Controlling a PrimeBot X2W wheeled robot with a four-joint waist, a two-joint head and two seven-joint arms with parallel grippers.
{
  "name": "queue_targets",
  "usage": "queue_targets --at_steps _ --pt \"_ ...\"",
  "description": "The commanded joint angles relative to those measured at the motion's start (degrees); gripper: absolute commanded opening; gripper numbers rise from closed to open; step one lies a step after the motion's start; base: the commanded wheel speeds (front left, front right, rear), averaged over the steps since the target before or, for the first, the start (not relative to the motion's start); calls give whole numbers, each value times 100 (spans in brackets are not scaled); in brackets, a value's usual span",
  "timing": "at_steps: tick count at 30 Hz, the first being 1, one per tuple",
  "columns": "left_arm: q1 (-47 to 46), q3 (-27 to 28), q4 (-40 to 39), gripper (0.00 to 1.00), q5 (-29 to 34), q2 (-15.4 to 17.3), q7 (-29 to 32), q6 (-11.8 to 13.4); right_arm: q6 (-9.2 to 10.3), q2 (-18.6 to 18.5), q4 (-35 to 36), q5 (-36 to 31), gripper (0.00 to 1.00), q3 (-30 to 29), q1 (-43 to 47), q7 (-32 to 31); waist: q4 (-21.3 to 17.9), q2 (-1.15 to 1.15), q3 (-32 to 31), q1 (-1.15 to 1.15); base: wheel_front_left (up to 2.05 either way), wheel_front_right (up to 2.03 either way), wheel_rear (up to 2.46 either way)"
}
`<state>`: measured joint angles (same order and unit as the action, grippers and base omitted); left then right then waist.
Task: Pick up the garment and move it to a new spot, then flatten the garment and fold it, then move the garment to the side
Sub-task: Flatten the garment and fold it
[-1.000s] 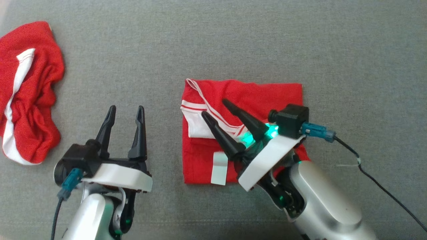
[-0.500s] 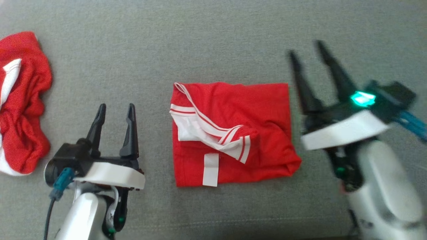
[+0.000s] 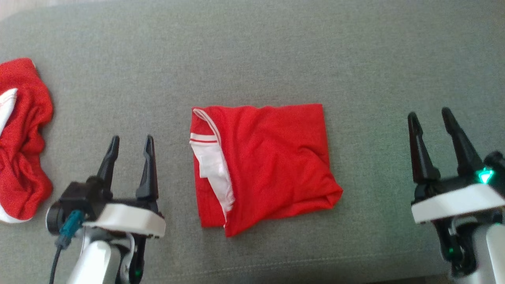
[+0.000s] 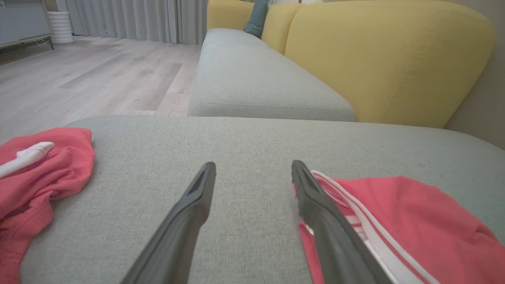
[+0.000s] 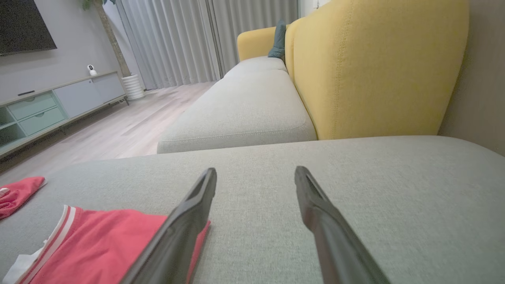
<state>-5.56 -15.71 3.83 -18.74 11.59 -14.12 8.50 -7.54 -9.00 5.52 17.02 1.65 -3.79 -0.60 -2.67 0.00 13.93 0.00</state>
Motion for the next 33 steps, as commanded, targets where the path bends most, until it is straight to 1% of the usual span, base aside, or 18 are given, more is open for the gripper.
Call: queue_targets --at_steps 1,4,20,33 --pt "9 240 -195 100 28 140 18 38 5 -61 268 -45 100 71 65 -31 -34 0 -104 0 0 0 0" --pt "170 250 -249 100 16 177 57 96 5 -29 378 -67 100 23 264 -88 -73 0 -251 0 0 0 0" --pt "738 261 -402 100 -72 256 189 272 5 -17 551 -86 100 61 735 -287 -150 0 -879 0 0 0 0" --pt "893 289 -574 100 -69 312 243 434 5 12 703 -110 100 43 878 -420 -144 0 -1024 0 0 0 0"
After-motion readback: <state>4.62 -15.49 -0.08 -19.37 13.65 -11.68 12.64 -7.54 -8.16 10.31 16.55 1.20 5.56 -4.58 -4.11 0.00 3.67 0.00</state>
